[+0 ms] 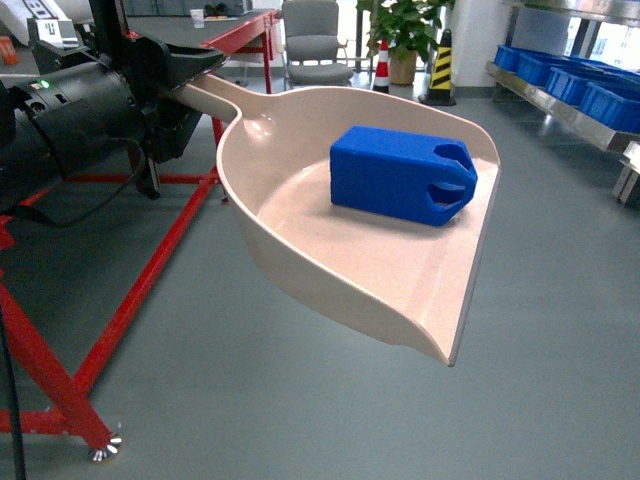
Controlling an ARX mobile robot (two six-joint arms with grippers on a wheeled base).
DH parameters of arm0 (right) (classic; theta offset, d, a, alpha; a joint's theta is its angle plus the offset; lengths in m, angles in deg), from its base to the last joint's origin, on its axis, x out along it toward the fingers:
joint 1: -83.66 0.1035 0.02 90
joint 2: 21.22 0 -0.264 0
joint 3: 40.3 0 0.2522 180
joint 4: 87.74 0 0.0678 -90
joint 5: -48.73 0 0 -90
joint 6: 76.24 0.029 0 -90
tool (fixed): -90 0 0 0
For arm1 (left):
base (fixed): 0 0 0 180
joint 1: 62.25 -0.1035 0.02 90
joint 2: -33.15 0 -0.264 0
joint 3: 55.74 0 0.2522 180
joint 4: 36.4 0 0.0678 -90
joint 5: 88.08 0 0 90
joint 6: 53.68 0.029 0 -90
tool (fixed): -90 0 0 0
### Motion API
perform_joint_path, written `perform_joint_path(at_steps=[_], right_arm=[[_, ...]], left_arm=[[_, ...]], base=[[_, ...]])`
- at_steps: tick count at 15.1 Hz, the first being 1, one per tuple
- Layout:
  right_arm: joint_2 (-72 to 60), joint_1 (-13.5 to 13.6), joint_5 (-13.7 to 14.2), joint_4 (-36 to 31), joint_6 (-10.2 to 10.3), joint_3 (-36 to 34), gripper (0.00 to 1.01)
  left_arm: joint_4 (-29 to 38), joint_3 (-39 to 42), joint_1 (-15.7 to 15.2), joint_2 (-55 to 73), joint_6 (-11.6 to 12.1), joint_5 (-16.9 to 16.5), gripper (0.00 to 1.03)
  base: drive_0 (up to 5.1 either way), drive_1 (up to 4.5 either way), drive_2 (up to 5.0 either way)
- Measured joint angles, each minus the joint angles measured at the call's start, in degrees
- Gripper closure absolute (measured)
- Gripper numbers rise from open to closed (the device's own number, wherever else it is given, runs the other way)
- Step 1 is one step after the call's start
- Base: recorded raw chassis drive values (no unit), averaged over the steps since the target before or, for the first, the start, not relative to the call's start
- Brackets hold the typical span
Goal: Place part in tray to right shelf
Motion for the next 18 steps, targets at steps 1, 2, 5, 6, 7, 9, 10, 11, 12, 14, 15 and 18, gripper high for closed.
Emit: perform_joint_path(at_steps=[1,2,5,6,7,9,10,11,12,14,15,18], right_arm=[[0.0,0.0,0.0,-0.2,0.0,0.0,0.03],[0.0,0.0,0.0,0.0,0.0,0.0,0.03],[0.0,0.0,0.0,-0.1,0.0,0.0,0.03],[0.0,0.0,0.0,0.0,0.0,0.0,0.03],[0.0,0.0,0.0,-0.3,0.0,0.0,0.03],[0.0,0.0,0.0,-0.2,0.0,0.0,0.03],[0.0,0.0,0.0,-0.1,0.0,0.0,0.03],[0.0,0.0,0.0,-0.2,0.0,0.0,0.03],[0.0,0.0,0.0,0.0,0.0,0.0,0.03],[0.0,0.0,0.0,0.0,0.0,0.0,0.03],[0.0,0.0,0.0,-0.1,0.0,0.0,0.03],[0.0,0.0,0.0,0.0,0.0,0.0,0.03]], left_arm=[[-0.3,0.0,0.0,0.0,0.0,-0.1,0.89],[0.1,0.0,0.0,0.0,0.0,0.1,0.89],[0.1,0.0,0.0,0.0,0.0,-0.1,0.89],[0.1,0.0,0.0,0.0,0.0,0.2,0.89],[-0.3,0.0,0.0,0.0,0.0,0.0,0.89],[0.1,0.0,0.0,0.0,0.0,0.0,0.89],[-0.2,0.0,0.0,0.0,0.0,0.0,0.89],[-0.1,0.0,0.0,0.0,0.0,-0.1,0.89],[0.2,0.0,0.0,0.0,0.0,0.0,0.89],[-0.1,0.0,0.0,0.0,0.0,0.1,0.89],[0.1,0.0,0.0,0.0,0.0,0.0,0.89],[0.2,0.0,0.0,0.0,0.0,0.1,0.89]], base=[[0.0,4.33,-4.2],[0.0,4.33,-4.2],[0.0,4.33,-4.2],[0.0,4.33,-4.2],[0.0,4.33,-4.2],[0.0,4.33,-4.2],[0.0,4.33,-4.2],[0.0,4.28,-4.3],[0.0,4.28,-4.3],[0.0,4.28,-4.3],[0.0,4.28,-4.3],[0.0,4.28,-4.3]])
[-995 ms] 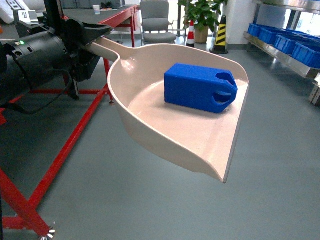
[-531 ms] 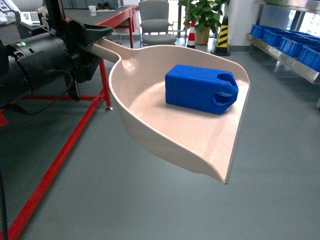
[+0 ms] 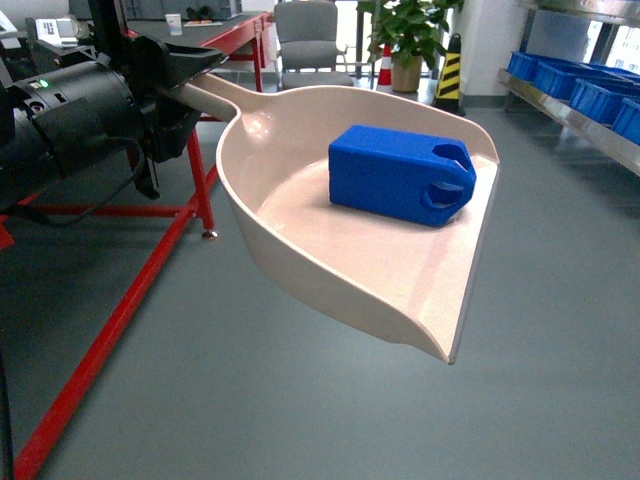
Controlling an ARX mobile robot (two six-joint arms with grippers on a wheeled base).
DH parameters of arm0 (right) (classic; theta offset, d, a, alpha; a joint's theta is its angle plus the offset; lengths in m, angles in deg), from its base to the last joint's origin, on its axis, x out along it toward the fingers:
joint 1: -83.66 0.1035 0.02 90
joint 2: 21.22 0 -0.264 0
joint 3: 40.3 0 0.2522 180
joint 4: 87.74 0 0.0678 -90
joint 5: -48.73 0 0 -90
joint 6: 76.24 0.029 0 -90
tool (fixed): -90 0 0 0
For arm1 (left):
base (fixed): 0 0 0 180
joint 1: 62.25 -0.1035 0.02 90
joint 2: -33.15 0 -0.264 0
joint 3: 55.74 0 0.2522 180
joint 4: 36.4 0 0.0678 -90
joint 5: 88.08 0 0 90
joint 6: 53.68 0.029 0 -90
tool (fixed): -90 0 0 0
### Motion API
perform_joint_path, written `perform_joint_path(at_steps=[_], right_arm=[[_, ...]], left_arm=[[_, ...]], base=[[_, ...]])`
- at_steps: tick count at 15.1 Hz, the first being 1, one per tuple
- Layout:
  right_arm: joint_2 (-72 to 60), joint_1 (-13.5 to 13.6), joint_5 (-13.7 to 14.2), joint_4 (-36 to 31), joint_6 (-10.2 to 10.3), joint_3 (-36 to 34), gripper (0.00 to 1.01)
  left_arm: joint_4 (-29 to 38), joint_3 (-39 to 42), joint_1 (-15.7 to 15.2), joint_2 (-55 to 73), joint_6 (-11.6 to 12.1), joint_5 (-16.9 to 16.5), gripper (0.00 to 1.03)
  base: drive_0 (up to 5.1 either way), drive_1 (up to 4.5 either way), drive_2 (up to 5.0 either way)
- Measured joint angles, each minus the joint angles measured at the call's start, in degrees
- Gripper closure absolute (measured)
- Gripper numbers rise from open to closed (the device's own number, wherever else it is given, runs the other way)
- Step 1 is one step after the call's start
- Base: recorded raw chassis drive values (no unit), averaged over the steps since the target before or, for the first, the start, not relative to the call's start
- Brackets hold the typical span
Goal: Place part in tray to right shelf
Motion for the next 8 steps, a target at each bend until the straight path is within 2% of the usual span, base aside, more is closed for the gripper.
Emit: perform_joint_path(at_steps=[8], right_arm=[[0.0,0.0,0.0,0.0,0.0,0.0,0.03]], left_arm=[[-0.3,0.0,0.0,0.0,0.0,-0.1,0.89]], base=[[0.0,4.28,-4.3]])
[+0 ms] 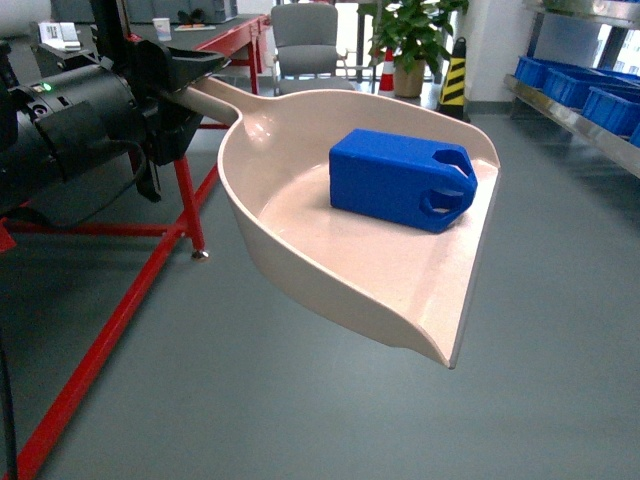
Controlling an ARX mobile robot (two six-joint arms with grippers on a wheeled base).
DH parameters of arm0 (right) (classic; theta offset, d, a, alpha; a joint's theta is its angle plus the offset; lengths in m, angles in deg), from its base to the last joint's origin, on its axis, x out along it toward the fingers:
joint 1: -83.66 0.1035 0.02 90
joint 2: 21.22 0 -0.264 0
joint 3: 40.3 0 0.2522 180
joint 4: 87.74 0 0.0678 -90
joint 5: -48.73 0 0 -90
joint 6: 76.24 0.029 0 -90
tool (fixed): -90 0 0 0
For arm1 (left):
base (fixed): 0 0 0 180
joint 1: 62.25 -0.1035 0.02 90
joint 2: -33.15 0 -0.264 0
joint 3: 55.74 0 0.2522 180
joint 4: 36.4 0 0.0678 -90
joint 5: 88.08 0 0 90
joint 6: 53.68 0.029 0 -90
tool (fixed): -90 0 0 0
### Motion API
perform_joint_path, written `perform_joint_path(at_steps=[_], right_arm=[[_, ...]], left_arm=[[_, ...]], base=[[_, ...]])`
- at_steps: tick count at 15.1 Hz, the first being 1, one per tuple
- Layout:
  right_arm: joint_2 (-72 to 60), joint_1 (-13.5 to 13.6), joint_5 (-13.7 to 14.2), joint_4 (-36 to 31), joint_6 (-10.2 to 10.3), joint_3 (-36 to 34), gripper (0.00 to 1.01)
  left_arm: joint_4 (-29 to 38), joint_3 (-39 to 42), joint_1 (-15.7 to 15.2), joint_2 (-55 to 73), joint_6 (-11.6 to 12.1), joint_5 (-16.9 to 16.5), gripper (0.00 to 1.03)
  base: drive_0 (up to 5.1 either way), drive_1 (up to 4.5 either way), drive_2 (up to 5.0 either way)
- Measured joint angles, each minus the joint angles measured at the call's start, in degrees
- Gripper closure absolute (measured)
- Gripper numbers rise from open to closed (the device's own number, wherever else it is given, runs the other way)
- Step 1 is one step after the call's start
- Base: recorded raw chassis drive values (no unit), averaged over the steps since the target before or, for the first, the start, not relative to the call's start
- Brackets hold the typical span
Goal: Place part in tray to right shelf
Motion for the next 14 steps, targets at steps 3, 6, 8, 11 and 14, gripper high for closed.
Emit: perform_joint_path(at_steps=[3,6,8,11,14], right_arm=[[0.0,0.0,0.0,-0.2,0.0,0.0,0.03],[0.0,0.0,0.0,-0.1,0.0,0.0,0.03],[0.0,0.0,0.0,-0.1,0.0,0.0,0.03],[0.0,0.0,0.0,-0.1,0.0,0.0,0.03],[0.0,0.0,0.0,-0.4,0.0,0.0,0.03]], left_arm=[[0.0,0.0,0.0,0.0,0.0,0.1,0.89],[-0.1,0.0,0.0,0.0,0.0,0.0,0.89],[-0.3,0.0,0.0,0.0,0.0,0.1,0.89],[0.0,0.0,0.0,0.0,0.0,0.0,0.89],[0.0,0.0,0.0,0.0,0.0,0.0,0.89]], base=[[0.0,4.34,-4.3],[0.1,4.42,-4.2],[0.1,4.42,-4.2],[0.1,4.42,-4.2],[0.1,4.42,-4.2]])
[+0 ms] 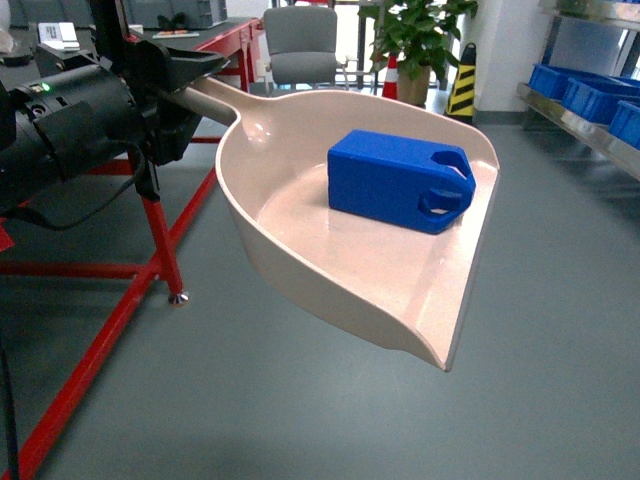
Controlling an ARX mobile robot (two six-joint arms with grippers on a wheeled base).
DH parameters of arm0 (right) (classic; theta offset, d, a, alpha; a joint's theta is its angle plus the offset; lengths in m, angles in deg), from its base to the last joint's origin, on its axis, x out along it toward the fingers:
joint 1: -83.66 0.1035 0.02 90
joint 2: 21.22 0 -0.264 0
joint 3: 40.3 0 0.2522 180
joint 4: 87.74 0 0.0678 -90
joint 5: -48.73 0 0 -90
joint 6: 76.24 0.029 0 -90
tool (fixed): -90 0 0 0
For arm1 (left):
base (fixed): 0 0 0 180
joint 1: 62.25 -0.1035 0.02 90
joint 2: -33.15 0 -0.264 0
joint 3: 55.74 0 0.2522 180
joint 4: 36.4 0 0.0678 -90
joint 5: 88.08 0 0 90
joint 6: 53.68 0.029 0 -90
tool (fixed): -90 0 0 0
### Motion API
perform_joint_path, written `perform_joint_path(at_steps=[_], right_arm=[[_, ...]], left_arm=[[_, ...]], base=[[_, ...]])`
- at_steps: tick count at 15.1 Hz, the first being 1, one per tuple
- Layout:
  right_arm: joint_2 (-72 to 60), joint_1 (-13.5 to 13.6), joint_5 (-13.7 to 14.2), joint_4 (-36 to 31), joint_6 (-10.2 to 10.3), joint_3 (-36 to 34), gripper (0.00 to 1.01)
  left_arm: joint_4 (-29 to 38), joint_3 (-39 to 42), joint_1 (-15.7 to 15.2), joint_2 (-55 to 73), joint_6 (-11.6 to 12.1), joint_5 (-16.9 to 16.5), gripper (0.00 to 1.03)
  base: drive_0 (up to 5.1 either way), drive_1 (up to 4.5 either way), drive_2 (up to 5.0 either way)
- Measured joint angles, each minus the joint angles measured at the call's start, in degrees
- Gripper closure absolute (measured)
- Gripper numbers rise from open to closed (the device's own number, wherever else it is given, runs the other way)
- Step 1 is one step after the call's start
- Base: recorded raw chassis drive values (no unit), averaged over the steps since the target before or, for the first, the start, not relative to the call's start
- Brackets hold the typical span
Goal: Place part in tray to right shelf
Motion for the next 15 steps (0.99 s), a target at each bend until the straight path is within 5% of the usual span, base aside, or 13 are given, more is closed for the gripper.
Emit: perform_joint_path(at_steps=[15], right_arm=[[0.0,0.0,0.0,0.2,0.0,0.0,0.03]], left_arm=[[0.0,0.0,0.0,0.0,0.0,0.0,0.89]], base=[[0.0,4.31,-4.4]])
